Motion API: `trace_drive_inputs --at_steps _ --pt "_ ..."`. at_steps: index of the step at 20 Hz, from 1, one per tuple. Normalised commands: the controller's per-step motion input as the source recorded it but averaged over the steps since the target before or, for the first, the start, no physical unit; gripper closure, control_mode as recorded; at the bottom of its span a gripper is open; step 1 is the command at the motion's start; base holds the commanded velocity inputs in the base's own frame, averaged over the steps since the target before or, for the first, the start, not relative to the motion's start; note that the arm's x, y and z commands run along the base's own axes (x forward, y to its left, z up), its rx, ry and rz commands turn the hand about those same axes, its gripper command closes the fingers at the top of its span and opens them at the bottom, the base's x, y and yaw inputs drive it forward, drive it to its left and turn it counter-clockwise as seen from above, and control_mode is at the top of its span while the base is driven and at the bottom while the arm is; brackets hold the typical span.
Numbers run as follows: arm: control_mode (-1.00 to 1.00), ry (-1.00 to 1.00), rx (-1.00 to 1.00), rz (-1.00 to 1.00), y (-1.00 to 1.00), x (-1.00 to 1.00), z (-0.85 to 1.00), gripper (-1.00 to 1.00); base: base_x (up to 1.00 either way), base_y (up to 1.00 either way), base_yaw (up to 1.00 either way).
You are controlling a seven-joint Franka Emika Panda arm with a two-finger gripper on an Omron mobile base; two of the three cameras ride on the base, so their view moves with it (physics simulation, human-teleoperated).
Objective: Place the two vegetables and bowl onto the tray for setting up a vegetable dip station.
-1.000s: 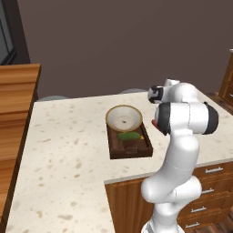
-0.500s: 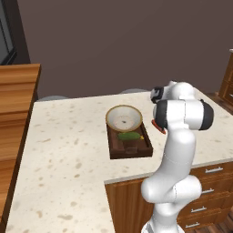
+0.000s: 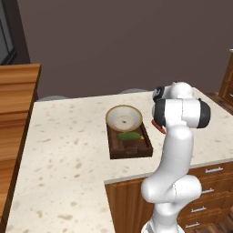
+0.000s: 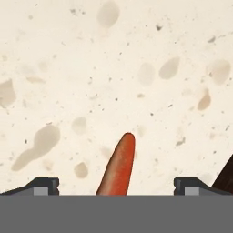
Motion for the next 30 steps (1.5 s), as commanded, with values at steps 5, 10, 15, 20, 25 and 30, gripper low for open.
trace_drive_inputs --at_steps 5,10,15,20,25,30 --pt "-1.0 0.0 0.0 -0.14 0.15 0.14 0.0 -1.0 0.0 0.0 0.0" --pt "-1.0 0.0 0.0 -0.13 0.25 0.1 -0.02 -1.0 0.0 0.0 0.0" --pt "-1.0 0.0 0.0 -0.11 0.34 0.12 -0.04 -1.0 0.0 0.0 0.0" --pt "-1.0 0.0 0.0 -0.1 0.34 0.13 -0.07 -1.0 0.0 0.0 0.0" --pt "-1.0 0.0 0.0 -0.11 0.19 0.22 -0.19 -1.0 0.0 0.0 0.0" --pt "-1.0 0.0 0.0 -0.12 0.13 0.36 -0.15 -1.0 0.0 0.0 0.0"
